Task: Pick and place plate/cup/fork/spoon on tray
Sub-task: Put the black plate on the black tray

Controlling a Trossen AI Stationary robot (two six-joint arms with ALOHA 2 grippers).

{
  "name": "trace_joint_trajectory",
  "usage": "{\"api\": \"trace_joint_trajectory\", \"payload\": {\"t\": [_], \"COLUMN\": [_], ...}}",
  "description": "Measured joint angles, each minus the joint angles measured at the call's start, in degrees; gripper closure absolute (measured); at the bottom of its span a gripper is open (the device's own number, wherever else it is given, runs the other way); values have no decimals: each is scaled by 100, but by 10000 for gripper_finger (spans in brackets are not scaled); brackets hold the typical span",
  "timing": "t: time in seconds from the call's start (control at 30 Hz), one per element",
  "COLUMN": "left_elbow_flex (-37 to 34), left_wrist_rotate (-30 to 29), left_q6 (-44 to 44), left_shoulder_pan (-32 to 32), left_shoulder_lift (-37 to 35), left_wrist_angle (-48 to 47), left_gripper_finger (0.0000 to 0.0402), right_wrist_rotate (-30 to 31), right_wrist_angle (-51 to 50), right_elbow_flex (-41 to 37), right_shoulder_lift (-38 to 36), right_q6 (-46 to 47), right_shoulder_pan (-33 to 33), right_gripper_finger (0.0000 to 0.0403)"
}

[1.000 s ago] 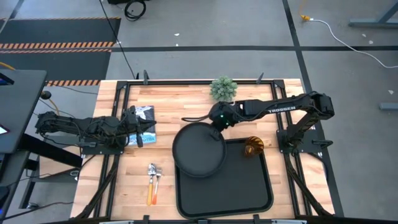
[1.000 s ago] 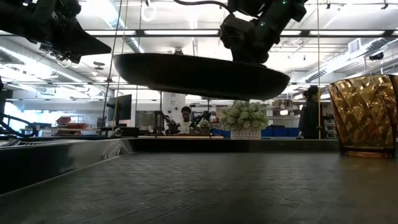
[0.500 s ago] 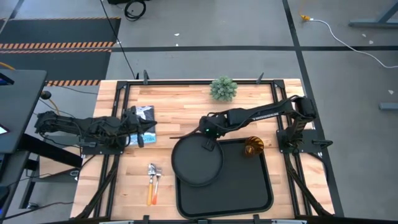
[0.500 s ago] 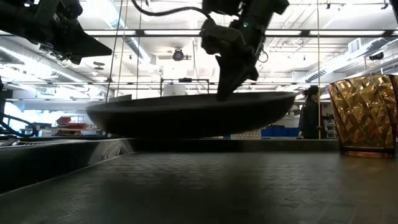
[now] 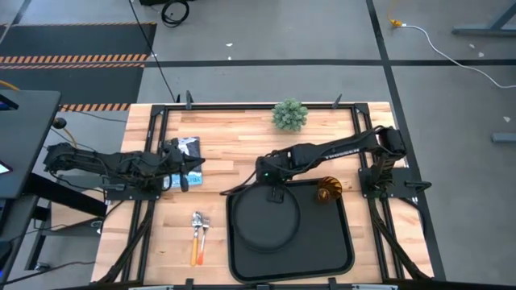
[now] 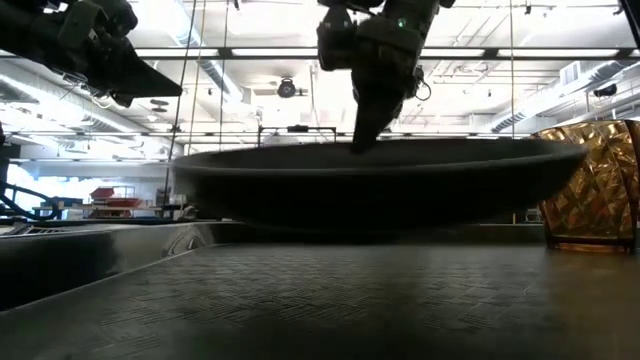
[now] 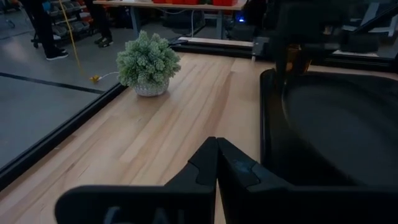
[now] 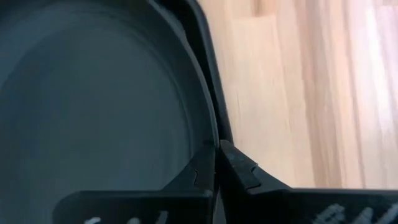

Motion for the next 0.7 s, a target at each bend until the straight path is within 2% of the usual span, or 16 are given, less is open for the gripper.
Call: {"api": "trace_joint_trajectory", "payload": {"t": [0.33, 0.7], "left_elbow_flex": [0, 0], "left_wrist_rotate": [19, 21], "left_q6": [-7, -7], "left_shoulder_pan": [0, 0], "left_shoulder_lift": [0, -4], "left_wrist_angle": [59, 68], "left_gripper_finger": [392, 392], "right_wrist_rotate": [12, -305], "right_wrist_angle": [-359, -361], "right_elbow_flex": [-2, -2], "right_shoulder_lift": [206, 363], "right_q6": [-197, -1459], "right_shoulder_pan": [2, -2], "right_gripper_finger": [394, 392]}}
